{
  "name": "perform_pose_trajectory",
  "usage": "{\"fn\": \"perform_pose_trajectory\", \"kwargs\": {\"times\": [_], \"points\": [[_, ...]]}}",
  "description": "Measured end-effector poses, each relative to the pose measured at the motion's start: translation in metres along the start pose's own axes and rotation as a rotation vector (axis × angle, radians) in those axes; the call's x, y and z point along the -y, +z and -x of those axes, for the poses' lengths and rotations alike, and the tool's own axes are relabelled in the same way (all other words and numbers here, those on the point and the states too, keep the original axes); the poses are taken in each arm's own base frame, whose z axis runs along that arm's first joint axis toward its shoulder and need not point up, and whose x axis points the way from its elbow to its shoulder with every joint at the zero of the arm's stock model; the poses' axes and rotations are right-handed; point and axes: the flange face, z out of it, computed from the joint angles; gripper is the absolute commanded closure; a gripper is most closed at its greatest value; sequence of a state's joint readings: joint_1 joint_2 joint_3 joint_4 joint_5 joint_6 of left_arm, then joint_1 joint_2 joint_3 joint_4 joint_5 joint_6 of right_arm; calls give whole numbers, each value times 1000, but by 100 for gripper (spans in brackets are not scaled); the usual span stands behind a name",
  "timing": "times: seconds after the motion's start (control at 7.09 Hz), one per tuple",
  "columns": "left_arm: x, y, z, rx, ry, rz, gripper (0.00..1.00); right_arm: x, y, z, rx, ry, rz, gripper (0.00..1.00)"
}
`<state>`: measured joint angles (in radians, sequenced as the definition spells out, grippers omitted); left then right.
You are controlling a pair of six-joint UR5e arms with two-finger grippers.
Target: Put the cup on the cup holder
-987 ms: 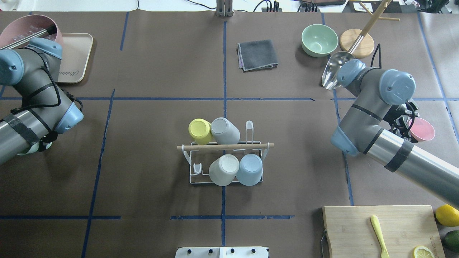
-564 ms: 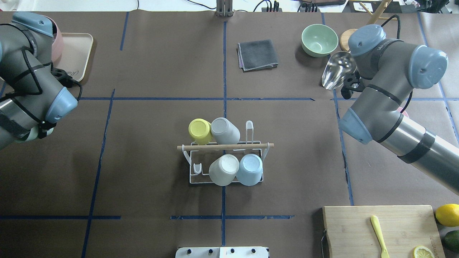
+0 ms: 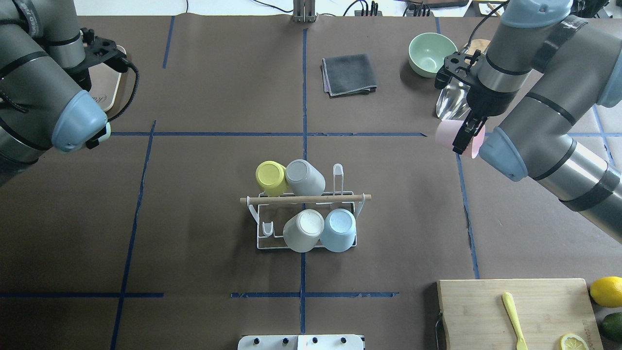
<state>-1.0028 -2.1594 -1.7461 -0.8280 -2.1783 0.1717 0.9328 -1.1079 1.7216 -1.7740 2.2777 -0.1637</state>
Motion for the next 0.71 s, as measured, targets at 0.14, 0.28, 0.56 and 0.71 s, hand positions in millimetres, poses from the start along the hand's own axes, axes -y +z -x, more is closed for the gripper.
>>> {"fn": "perform_pose_trajectory", "kwargs": {"times": [0.14, 0.28, 0.56, 0.71], "points": [[6, -16, -7, 15, 47, -80, 93, 9, 3, -1, 20, -39, -122, 87], [4, -28, -8, 29, 94, -164, 93, 16, 15, -8, 49, -91, -266, 87], [-19, -51, -14, 66, 196, -348, 93, 12, 44, -20, 93, -163, -493, 87], [-28, -66, -17, 86, 240, -456, 93, 9, 51, -17, 107, -193, -574, 87]]}}
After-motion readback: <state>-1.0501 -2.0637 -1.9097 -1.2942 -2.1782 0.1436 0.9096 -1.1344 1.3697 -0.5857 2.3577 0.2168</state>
